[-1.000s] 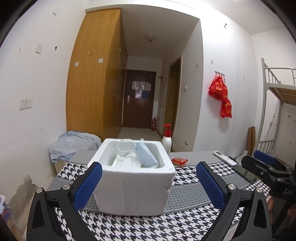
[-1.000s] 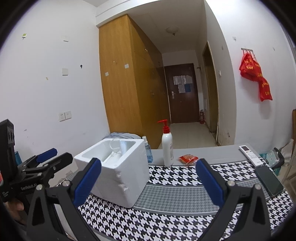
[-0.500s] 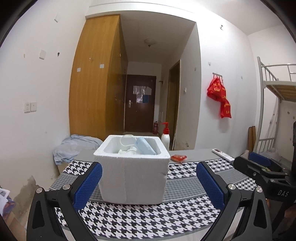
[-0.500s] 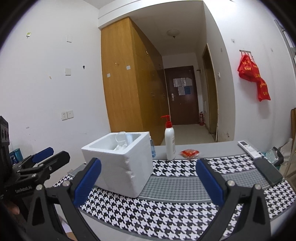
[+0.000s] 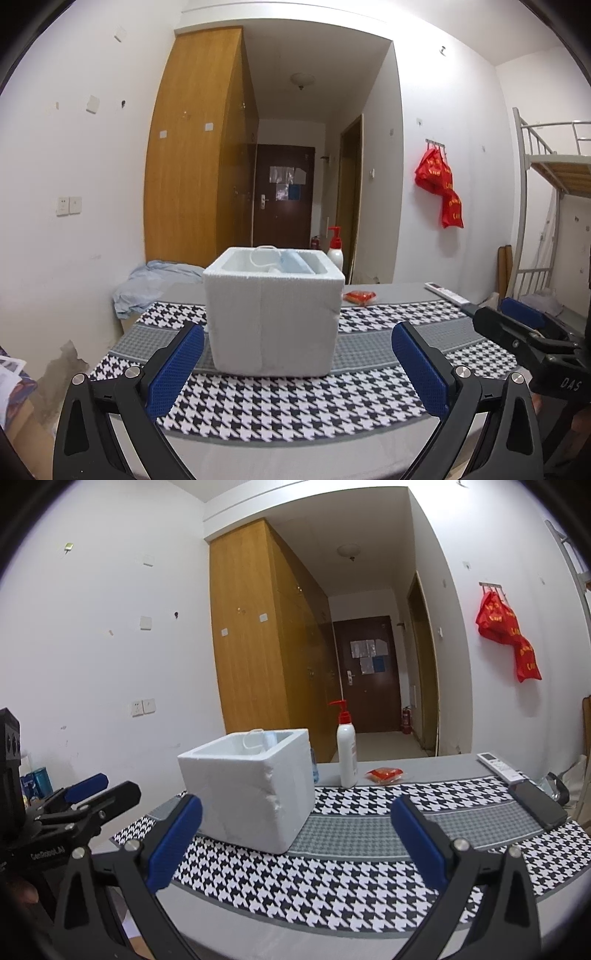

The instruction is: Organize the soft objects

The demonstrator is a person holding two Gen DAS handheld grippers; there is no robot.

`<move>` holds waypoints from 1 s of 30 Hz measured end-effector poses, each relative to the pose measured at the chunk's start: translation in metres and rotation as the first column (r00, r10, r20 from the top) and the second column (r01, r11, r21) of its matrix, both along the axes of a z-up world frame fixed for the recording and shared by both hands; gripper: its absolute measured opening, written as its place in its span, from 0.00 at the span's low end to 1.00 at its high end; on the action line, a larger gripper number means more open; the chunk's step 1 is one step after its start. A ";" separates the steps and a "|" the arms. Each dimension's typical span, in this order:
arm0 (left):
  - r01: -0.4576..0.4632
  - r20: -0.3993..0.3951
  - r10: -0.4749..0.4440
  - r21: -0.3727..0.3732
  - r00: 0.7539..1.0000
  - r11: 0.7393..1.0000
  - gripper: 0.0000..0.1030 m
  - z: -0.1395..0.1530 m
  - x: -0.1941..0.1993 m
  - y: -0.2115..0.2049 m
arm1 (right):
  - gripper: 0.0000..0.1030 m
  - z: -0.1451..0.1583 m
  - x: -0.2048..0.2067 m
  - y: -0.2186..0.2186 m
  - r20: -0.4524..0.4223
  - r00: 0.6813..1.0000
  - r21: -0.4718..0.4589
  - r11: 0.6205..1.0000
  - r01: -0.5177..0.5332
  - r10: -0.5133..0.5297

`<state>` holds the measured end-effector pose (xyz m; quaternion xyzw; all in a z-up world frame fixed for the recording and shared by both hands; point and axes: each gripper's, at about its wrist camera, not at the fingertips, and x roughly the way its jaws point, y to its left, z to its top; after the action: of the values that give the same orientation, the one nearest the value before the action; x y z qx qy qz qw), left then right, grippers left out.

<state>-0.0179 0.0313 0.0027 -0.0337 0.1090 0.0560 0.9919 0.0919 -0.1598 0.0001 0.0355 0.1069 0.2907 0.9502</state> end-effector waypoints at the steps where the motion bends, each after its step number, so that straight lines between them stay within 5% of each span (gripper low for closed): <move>1: 0.000 0.003 -0.001 0.001 1.000 1.000 0.99 0.000 -0.004 -0.001 | 1.00 0.000 -0.002 -0.001 -0.002 1.000 0.003 1.000 -0.002 0.002; 30: 0.003 0.016 -0.004 0.012 1.000 1.000 0.99 0.000 -0.038 -0.011 | 1.00 0.000 -0.041 -0.013 0.030 1.000 -0.005 1.000 -0.002 0.003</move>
<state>-0.0563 0.0205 0.0030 -0.0282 0.1005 0.0546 0.9930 0.0508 -0.1729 -0.0001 0.0289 0.0933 0.2921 0.9514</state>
